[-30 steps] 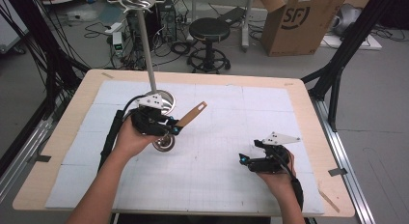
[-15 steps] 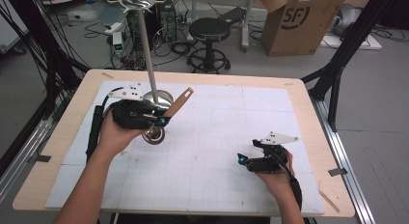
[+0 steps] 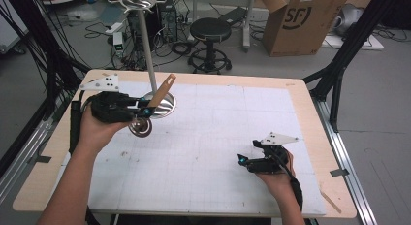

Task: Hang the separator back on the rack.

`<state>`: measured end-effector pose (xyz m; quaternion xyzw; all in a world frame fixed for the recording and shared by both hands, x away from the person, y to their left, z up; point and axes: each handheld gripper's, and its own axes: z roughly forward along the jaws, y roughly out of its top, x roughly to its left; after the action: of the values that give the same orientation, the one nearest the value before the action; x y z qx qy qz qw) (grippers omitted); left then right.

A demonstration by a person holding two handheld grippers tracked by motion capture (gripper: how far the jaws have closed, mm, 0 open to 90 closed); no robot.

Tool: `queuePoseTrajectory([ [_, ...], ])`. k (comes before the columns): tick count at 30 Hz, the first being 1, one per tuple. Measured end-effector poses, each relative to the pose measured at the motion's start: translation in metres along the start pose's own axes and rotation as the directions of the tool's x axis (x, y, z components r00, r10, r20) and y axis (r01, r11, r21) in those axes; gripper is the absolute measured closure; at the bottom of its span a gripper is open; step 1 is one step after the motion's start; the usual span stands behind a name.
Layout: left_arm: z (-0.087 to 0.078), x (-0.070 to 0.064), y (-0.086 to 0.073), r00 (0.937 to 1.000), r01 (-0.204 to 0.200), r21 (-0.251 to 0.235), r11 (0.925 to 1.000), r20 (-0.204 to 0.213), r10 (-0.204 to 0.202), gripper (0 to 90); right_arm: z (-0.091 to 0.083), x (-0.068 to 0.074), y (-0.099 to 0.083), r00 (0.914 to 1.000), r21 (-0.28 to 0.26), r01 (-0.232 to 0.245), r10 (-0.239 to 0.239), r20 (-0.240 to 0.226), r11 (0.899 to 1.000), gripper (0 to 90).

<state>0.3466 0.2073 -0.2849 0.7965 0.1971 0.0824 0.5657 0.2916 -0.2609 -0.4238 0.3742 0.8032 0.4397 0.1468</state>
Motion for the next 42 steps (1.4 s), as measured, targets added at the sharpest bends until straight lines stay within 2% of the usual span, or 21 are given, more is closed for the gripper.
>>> queuePoseTrajectory([
  [5,-0.008,0.002,0.002,0.9999,0.0,-0.019,0.9998,-0.013,-0.001,71.0,0.0,0.0,0.0,1.0,0.002,0.0,0.0,-0.001,1.0,16.0],
  [14,-0.024,0.012,0.005,0.9995,0.031,-0.081,0.9963,-0.009,-0.032,71.1,0.0,0.0,0.0,1.0,0.0,0.0,0.0,-0.002,1.0,16.0],
  [18,-0.031,0.017,0.009,0.9996,0.027,-0.075,0.9969,-0.007,-0.027,71.0,0.001,0.0,0.0,1.0,0.001,0.004,-0.004,-0.005,1.0,16.0],
  [22,-0.04,0.022,0.015,0.9996,0.027,-0.091,0.9955,-0.009,-0.028,71.1,0.001,0.0,0.0,1.0,0.002,0.004,-0.004,-0.002,1.0,16.0],
  [30,-0.058,0.032,0.028,0.9986,0.018,-0.112,0.9935,-0.047,-0.023,71.0,0.001,0.0,0.0,1.0,0.005,0.001,-0.001,-0.005,1.0,16.0],
  [33,-0.06,0.036,0.033,0.9986,0.021,-0.109,0.9938,-0.047,-0.026,71.1,0.001,0.001,0.0,1.0,0.002,0.007,-0.007,-0.004,1.0,16.0],
  [35,-0.061,0.039,0.035,0.9976,0.022,-0.114,0.9932,-0.063,-0.03,71.0,0.0,0.001,0.001,1.0,-0.001,0.003,-0.003,-0.004,1.0,16.0],
  [39,-0.063,0.046,0.039,0.9966,0.027,-0.135,0.9905,-0.073,-0.038,71.1,-0.002,0.002,0.003,1.0,-0.01,0.002,-0.002,-0.006,1.0,16.1],
  [42,-0.062,0.05,0.042,0.9954,0.029,-0.123,0.992,-0.086,-0.04,71.0,-0.001,0.002,0.003,1.0,-0.006,0.003,-0.003,-0.007,1.0,16.0],
])
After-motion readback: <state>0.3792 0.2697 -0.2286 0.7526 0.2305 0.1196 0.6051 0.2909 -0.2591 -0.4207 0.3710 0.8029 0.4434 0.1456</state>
